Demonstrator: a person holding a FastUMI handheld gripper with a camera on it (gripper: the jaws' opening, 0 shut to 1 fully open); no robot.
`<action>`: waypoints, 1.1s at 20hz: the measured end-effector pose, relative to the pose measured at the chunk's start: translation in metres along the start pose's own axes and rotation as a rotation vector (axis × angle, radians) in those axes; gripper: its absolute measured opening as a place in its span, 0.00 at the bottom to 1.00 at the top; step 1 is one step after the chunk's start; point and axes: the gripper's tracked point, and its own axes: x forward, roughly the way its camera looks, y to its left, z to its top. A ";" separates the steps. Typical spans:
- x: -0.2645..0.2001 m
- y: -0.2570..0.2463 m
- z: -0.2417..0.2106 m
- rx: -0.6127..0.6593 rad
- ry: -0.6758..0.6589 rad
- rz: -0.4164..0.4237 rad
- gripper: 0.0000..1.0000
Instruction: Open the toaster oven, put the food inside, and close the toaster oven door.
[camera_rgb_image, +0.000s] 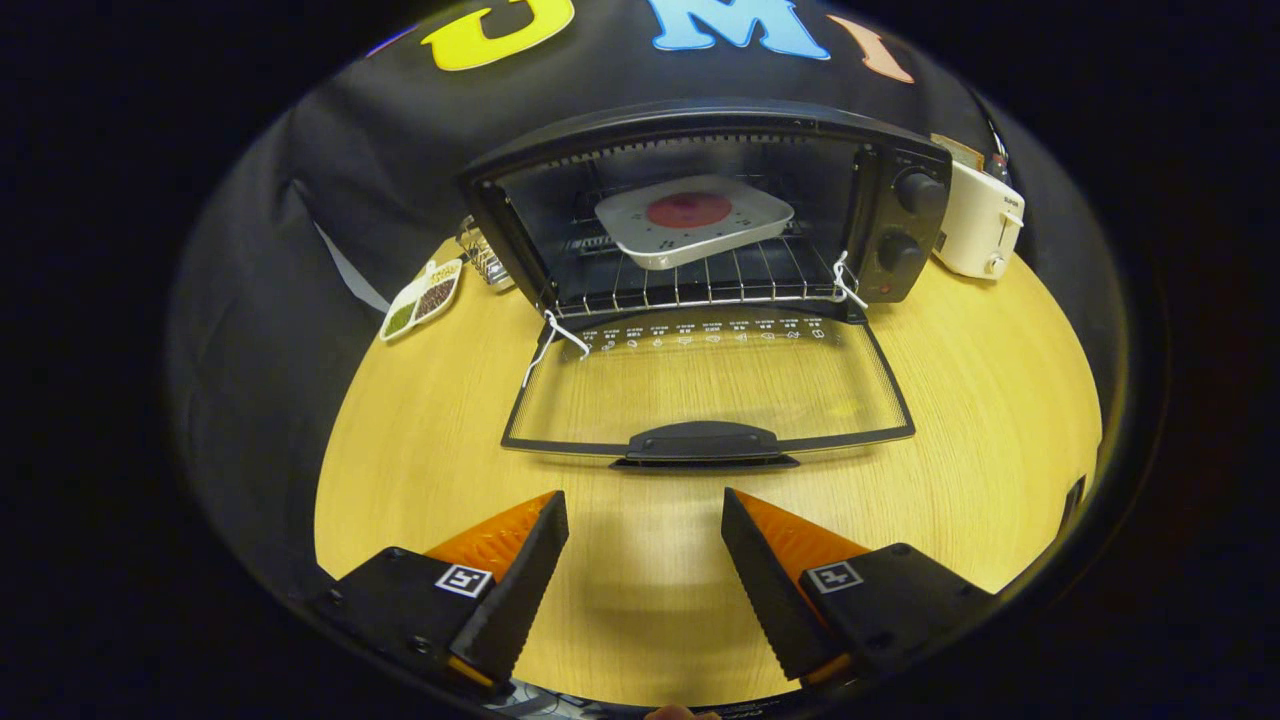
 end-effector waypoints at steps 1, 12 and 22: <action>0.002 -0.001 -0.005 -0.013 0.022 -0.013 0.98; 0.026 -0.043 -0.015 -0.015 0.091 -0.229 0.98; 0.047 -0.034 0.001 0.047 0.090 -0.203 0.98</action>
